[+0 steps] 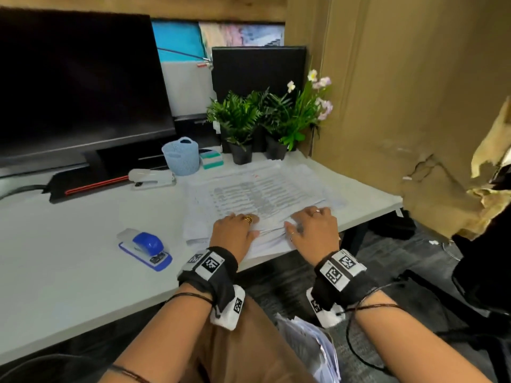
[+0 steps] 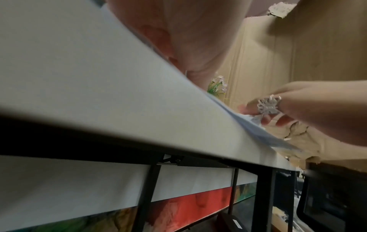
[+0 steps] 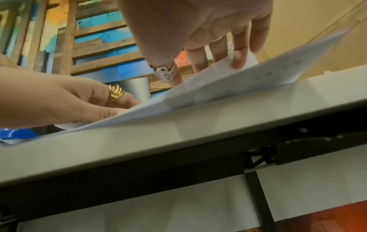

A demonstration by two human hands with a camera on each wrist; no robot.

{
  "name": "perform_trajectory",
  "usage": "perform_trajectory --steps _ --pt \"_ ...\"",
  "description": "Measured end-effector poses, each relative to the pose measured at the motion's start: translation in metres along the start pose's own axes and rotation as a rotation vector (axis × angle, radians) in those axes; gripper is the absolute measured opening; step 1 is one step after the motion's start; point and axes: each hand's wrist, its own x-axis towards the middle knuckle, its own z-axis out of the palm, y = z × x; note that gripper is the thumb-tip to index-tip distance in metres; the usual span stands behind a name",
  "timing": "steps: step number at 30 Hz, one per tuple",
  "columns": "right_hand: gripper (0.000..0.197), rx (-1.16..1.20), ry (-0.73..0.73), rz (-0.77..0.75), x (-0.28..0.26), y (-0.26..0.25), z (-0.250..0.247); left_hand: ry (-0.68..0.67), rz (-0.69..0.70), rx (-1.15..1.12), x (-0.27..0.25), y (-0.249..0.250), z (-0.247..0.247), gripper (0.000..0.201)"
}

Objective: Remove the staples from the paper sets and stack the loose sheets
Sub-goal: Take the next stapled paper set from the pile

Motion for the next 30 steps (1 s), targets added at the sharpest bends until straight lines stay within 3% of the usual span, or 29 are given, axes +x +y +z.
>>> perform_trajectory --steps 4,12,16,19,21,25,27,30 --pt "0.039 -0.168 -0.075 0.119 0.008 -0.011 -0.006 -0.031 -0.001 -0.019 -0.004 -0.002 -0.006 0.049" --pt "0.055 -0.205 -0.12 0.252 0.031 -0.032 -0.016 -0.079 0.081 -0.094 -0.012 -0.011 -0.015 0.046" --pt "0.052 -0.001 -0.179 0.372 0.047 -0.045 -0.015 -0.12 0.151 -0.223 -0.023 -0.023 -0.017 0.043" --pt "0.046 0.318 -0.174 0.383 0.05 -0.06 -0.009 -0.163 0.172 -0.309 -0.033 -0.03 -0.02 0.042" --pt "0.039 0.512 -0.148 0.381 0.049 -0.069 -0.002 -0.158 0.143 -0.193 -0.04 -0.036 -0.022 0.043" --pt "0.033 0.703 -0.031 0.312 0.044 -0.085 0.007 0.079 -0.113 0.054 -0.059 -0.059 -0.026 0.044" --pt "0.034 0.801 0.034 0.26 0.041 -0.092 0.003 0.147 -0.198 -0.005 -0.067 -0.073 -0.03 0.049" --pt "0.034 0.959 0.151 0.183 0.044 -0.103 -0.008 0.243 -0.185 -0.233 -0.074 -0.09 -0.035 0.052"
